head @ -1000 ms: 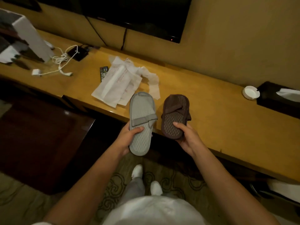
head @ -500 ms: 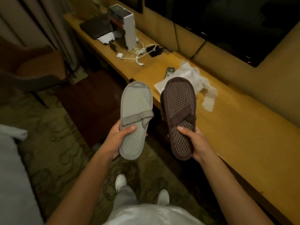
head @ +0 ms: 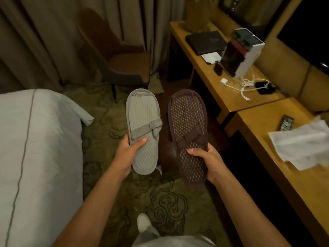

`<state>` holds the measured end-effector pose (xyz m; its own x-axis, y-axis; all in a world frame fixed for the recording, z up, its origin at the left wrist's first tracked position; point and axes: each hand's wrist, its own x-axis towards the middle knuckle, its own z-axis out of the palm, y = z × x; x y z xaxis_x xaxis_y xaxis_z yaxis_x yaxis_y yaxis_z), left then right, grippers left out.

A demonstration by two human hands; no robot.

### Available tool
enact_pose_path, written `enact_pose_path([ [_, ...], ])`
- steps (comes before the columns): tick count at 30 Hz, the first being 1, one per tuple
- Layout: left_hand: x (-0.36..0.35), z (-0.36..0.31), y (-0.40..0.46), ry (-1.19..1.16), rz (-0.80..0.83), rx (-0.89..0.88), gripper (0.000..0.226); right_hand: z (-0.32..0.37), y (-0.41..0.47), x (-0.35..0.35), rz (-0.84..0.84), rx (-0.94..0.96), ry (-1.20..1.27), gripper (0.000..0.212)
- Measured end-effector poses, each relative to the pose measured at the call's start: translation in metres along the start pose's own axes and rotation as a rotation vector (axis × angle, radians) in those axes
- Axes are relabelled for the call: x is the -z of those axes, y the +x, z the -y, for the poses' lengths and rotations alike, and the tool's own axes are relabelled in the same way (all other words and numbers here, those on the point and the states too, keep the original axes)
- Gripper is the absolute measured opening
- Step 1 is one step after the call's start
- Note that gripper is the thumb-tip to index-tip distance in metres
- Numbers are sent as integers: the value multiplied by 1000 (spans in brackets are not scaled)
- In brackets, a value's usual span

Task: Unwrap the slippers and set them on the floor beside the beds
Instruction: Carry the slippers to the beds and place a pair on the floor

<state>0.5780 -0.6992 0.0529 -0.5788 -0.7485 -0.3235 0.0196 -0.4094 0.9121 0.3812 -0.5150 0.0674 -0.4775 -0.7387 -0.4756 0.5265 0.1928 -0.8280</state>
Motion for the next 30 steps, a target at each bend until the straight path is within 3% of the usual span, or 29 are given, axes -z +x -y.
enact_pose_path([
  [5, 89, -48, 42, 215, -107, -204, 94, 9, 69, -113, 110, -41, -73, 37],
  [7, 120, -64, 56, 290, -148, -264, 86, 11, 96, -149, 144, -48, -73, 32],
  [10, 164, -81, 78, 367, -224, -260, 47, 17, 138, -193, 205, -62, -81, 34],
  [12, 189, -91, 95, 410, -258, -258, 34, 21, 167, -220, 235, -61, -98, 41],
  [21, 266, -167, 223, 396, -399, -174, 37, 57, 319, -360, 433, -81, -239, 61],
  [25, 292, -201, 271, 238, -425, -175, 16, 79, 375, -417, 497, -98, -254, 53],
  [30, 338, -238, 345, 154, -411, -168, 39, 99, 444, -490, 529, -53, -309, 52],
])
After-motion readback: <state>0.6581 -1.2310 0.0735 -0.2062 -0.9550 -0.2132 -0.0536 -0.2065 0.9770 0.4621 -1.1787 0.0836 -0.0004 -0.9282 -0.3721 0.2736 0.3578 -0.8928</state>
